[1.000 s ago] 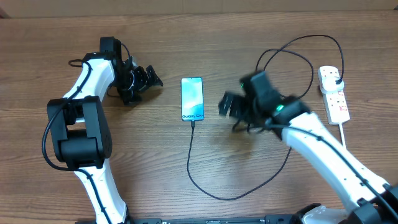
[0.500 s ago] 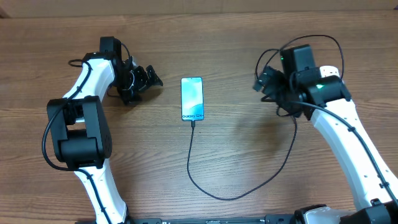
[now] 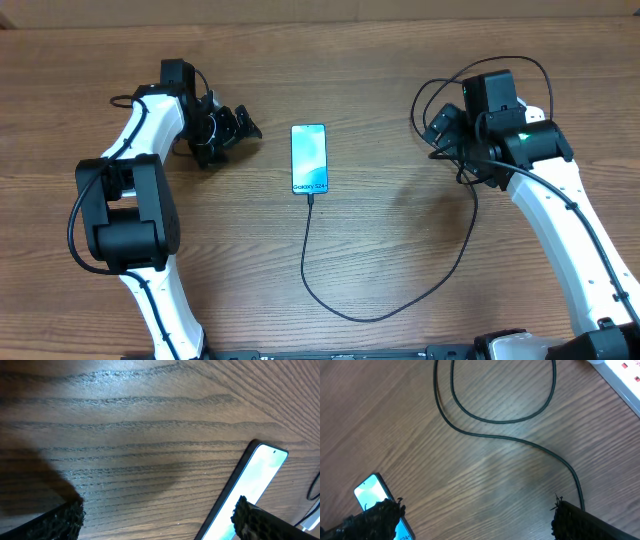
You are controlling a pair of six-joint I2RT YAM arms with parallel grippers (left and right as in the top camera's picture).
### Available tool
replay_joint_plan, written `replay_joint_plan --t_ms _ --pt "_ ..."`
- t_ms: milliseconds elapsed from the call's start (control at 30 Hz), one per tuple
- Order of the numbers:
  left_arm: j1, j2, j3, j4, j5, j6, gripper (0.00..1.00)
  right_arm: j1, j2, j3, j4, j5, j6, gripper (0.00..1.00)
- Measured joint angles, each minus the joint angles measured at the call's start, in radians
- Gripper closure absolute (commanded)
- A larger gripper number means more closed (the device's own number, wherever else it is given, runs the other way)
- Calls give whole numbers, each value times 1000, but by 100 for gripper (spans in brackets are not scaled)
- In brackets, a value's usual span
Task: Plug charger to phone and switch on socket
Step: 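Move the right gripper over to the white power strip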
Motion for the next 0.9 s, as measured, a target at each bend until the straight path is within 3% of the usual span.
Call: replay_joint_plan --t_ms 133,433,900 --pt "0 0 0 0 0 0 0 0 12 0 16 47 14 0" --pt "0 0 0 0 0 0 0 -54 147 -3 -45 206 199 0" --pt "0 0 0 0 0 0 0 -396 314 -6 -50 203 296 0"
